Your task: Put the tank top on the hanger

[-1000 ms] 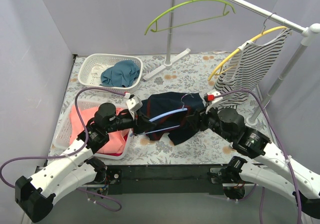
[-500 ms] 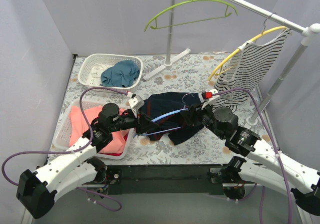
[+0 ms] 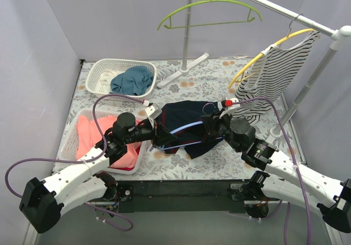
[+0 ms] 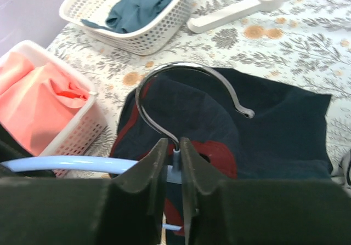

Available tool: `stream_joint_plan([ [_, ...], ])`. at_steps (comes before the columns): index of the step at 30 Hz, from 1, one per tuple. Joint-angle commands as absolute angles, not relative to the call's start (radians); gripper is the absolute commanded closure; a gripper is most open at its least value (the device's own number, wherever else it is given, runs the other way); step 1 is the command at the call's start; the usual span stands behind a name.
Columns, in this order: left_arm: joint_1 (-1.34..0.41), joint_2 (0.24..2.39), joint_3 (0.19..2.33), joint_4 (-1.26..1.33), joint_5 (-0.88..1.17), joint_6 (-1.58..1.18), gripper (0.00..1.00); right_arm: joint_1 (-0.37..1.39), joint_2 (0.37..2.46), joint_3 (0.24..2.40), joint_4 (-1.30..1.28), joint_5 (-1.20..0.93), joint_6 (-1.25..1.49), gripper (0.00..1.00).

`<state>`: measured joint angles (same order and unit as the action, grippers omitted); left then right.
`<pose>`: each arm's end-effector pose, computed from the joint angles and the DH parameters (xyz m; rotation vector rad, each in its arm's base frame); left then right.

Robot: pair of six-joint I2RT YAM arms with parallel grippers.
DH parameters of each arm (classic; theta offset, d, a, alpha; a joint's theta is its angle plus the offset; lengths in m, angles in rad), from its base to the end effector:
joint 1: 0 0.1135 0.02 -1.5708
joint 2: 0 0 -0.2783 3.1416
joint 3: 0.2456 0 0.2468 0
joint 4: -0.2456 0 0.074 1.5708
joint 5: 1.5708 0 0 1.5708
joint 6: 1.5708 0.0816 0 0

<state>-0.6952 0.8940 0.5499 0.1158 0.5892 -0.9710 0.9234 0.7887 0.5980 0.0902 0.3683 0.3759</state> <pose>0.1472 -0.1818 0.2741 0.2085 2.1080 -1.6307 0.1559 0.1575 0.3094 -0.1823 1.6994 0.6719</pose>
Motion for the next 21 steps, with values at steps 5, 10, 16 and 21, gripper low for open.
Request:
stream_joint_plan([
  [5,-0.704,0.922,0.554,0.21,0.532,-1.042,0.91,0.928,0.792,0.571,0.156,0.417,0.371,0.99],
  [10,-0.704,0.928,0.572,0.193,0.505,-1.077,0.52,0.928,0.787,0.548,0.156,0.423,0.351,0.99],
  [16,-0.704,0.913,0.621,0.121,0.416,-1.107,0.29,0.928,0.767,0.512,0.158,0.42,0.33,0.99],
  [21,-0.704,0.87,0.663,-0.052,0.157,-1.219,0.27,0.93,0.744,0.495,0.156,0.402,0.318,0.99],
])
